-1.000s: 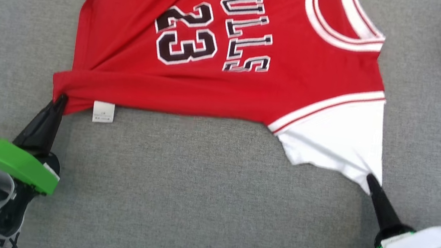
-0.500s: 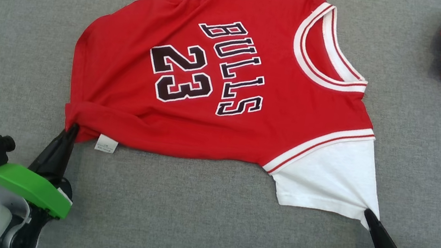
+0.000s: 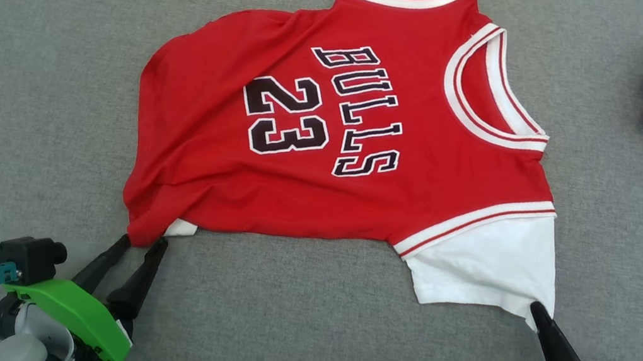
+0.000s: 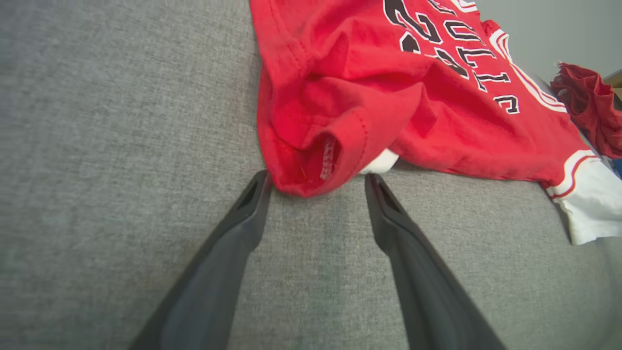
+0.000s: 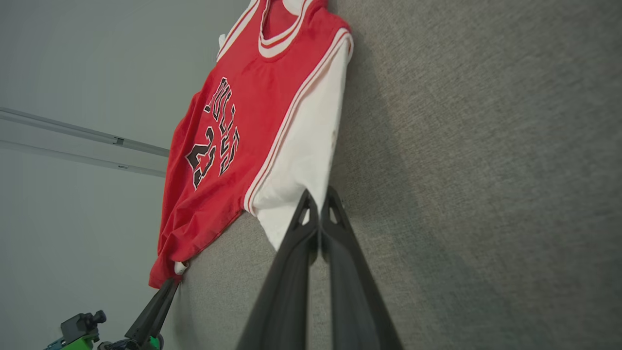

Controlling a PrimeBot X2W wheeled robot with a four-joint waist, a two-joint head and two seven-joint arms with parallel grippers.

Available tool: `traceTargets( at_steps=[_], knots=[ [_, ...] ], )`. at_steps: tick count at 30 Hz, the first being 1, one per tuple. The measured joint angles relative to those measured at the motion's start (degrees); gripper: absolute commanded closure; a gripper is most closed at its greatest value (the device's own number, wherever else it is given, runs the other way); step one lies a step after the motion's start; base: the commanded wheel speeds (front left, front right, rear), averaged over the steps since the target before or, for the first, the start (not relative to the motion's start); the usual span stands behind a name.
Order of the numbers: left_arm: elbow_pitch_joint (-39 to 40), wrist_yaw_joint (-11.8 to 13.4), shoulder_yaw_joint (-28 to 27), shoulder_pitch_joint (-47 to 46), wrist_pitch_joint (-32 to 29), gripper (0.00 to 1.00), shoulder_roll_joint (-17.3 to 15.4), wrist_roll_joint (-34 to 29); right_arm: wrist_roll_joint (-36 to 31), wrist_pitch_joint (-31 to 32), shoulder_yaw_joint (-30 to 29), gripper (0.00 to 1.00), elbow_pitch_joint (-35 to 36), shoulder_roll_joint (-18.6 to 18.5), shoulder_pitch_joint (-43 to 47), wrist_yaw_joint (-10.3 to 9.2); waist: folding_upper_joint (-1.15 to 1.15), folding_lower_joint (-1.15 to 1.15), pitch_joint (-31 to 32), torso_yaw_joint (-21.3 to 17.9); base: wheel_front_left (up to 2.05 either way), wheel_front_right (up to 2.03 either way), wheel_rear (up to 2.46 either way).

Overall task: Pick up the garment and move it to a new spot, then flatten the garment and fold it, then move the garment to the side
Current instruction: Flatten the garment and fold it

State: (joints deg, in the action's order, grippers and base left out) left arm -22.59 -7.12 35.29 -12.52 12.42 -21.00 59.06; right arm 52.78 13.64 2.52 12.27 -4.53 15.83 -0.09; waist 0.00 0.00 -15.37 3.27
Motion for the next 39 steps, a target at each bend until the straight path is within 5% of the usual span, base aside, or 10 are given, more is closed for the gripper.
traceTargets(
  at_steps=[12,13,14,18,20,21,22,25,28,39],
  knots=[
    [1.7,0.0,0.8,-0.1,0.3,0.0,0.2,1.4,-1.0,0.1,1.4,1.0,1.2,-0.3,0.0,-0.52,0.0,0.0,0.4,3.1,0.0,0.0,0.0],
    [1.7,0.0,0.9,-0.1,0.3,0.12,0.3,1.6,-1.0,0.1,1.5,1.0,1.2,-0.3,0.0,-0.53,0.0,0.0,0.4,3.1,0.0,0.0,0.0],
    [1.7,0.0,1.0,-0.1,0.3,0.13,0.3,1.9,-1.0,0.2,1.5,1.0,1.3,-0.4,0.0,-0.58,0.0,0.0,0.4,3.1,0.0,0.0,0.0],
    [1.7,0.0,1.7,-0.2,0.6,0.02,0.5,2.2,-1.2,0.5,1.6,1.0,1.5,-0.4,0.0,-1.05,0.0,0.0,0.4,3.1,0.0,0.0,0.0],
    [1.5,0.0,2.0,-0.6,0.8,0.2,0.6,2.8,-1.5,1.0,2.2,1.0,1.9,-0.4,0.0,-1.09,0.0,0.0,0.4,2.6,0.0,0.0,0.0],
    [1.3,0.0,2.2,-1.6,0.8,0.39,0.6,2.8,-1.5,1.0,2.2,1.0,2.2,-0.5,0.0,-1.57,0.0,0.0,0.3,2.3,0.0,0.0,0.0],
    [1.2,0.0,2.1,-1.7,0.8,0.41,0.6,2.9,-1.5,1.0,2.3,1.0,2.2,-0.5,-0.1,-1.57,0.0,0.0,0.3,2.2,0.0,0.0,0.0],
    [0.9,0.0,2.8,-1.9,1.3,0.67,0.6,3.4,-1.5,1.0,2.6,1.0,2.4,-0.3,-0.1,-1.6,0.0,0.0,0.2,1.7,0.0,0.0,0.0],
    [0.9,0.0,3.7,-2.3,1.3,1.0,0.6,3.8,-1.5,1.0,2.8,1.0,2.7,-0.2,-0.1,-1.6,0.0,0.0,0.2,1.4,0.0,0.0,0.0],
    [6.8,0.0,1.9,-2.8,0.4,1.0,-3.0,10.0,0.0,-0.1,1.7,1.0,6.8,0.8,-2.1,-1.54,0.0,0.0,0.7,0.6,0.0,0.0,0.0]
  ],
)
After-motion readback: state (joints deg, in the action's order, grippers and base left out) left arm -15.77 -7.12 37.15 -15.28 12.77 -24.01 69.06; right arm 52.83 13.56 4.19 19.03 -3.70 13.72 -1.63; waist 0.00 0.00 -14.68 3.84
